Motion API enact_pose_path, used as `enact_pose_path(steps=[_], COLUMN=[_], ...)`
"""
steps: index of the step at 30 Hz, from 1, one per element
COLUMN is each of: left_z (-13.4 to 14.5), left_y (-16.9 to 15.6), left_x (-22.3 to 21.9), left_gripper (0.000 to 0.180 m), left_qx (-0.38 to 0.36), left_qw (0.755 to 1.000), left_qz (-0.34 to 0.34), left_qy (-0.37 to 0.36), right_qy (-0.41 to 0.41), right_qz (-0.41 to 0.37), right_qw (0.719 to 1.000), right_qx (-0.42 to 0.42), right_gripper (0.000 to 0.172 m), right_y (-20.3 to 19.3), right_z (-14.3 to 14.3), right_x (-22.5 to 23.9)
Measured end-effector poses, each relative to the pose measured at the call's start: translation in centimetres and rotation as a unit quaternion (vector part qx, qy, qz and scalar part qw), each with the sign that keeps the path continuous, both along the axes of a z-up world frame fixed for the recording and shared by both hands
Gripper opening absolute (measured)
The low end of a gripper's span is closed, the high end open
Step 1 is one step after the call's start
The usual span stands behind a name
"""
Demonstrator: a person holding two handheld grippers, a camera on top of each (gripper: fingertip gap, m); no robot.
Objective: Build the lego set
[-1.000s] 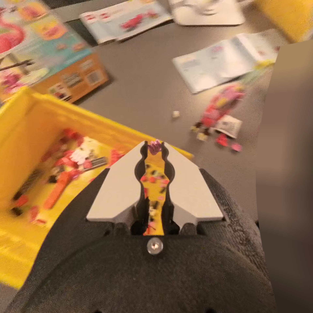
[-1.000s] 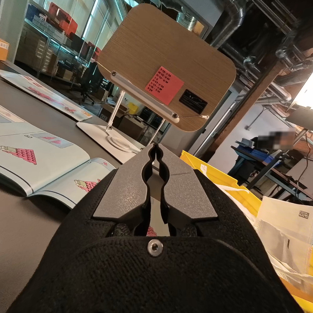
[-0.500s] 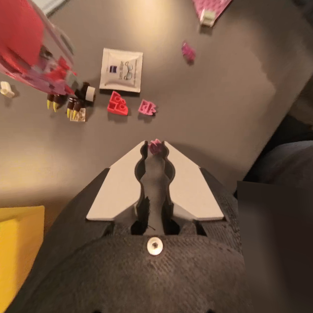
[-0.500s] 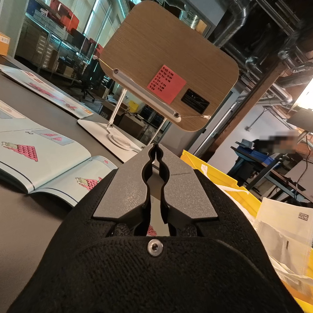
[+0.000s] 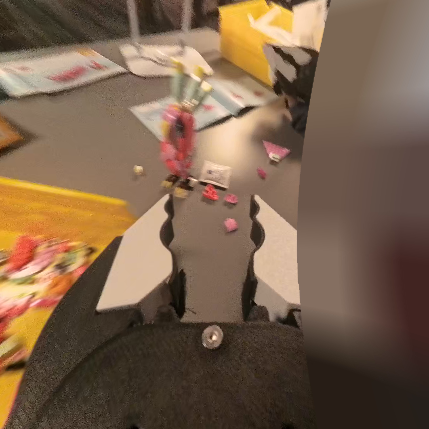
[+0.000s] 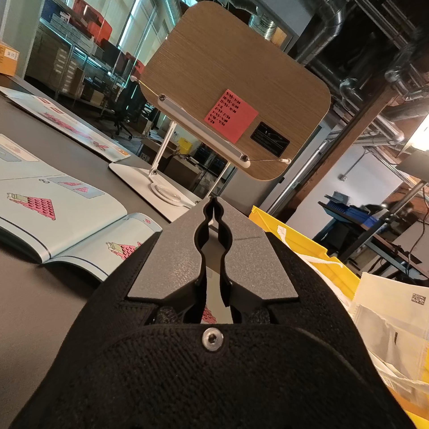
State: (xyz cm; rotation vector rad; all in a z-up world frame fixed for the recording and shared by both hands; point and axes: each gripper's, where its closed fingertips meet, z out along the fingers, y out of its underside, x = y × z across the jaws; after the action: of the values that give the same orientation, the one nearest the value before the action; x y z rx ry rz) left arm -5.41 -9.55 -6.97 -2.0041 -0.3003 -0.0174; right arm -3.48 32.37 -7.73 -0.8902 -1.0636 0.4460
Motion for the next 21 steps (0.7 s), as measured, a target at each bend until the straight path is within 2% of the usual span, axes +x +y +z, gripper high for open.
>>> enact_pose_path(steps=[2,5,8,10,13,16,19,21], left_z=[2.2,4.4,5.2,4.9,2.4,-1.1,-4.9,-7.3], left_y=[-3.6,-9.5,-13.8,-15.4,-14.9,-11.6,-9.3,-9.4], left_x=[-3.0,-7.8,-11.9,-14.4,-18.2,-21.7,-25.3,-28.0], left_gripper=[0.073,0.075,0.074,0.068,0.037,0.012,0.000,0.000], left_qx=[0.018,0.011,-0.014,-0.048,-0.133,-0.187,-0.246,-0.318], left_qw=[0.997,0.981,0.964,0.957,0.957,0.966,0.955,0.933], left_qz=[0.069,0.175,0.248,0.272,0.246,0.180,0.153,0.165], left_qy=[0.033,0.081,0.094,0.094,0.076,0.007,-0.055,-0.039], right_qy=[0.001,-0.001,-0.011,-0.021,-0.039,-0.049,-0.050,-0.051], right_qz=[-0.003,-0.007,-0.013,-0.017,-0.024,-0.033,-0.039,-0.039], right_qw=[1.000,1.000,1.000,0.999,0.998,0.997,0.997,0.997], right_qx=[0.000,0.003,0.014,0.026,0.041,0.047,0.044,0.043], right_gripper=[0.000,0.000,0.000,0.000,0.000,0.000,0.000,0.000], right_y=[0.1,0.1,0.0,-0.2,-0.3,-0.1,0.1,0.0], right_z=[0.0,0.0,-0.2,-0.4,-0.8,-1.1,-1.1,-1.2], right_x=[0.1,0.0,-0.2,-0.4,-0.8,-1.0,-0.9,-0.8])
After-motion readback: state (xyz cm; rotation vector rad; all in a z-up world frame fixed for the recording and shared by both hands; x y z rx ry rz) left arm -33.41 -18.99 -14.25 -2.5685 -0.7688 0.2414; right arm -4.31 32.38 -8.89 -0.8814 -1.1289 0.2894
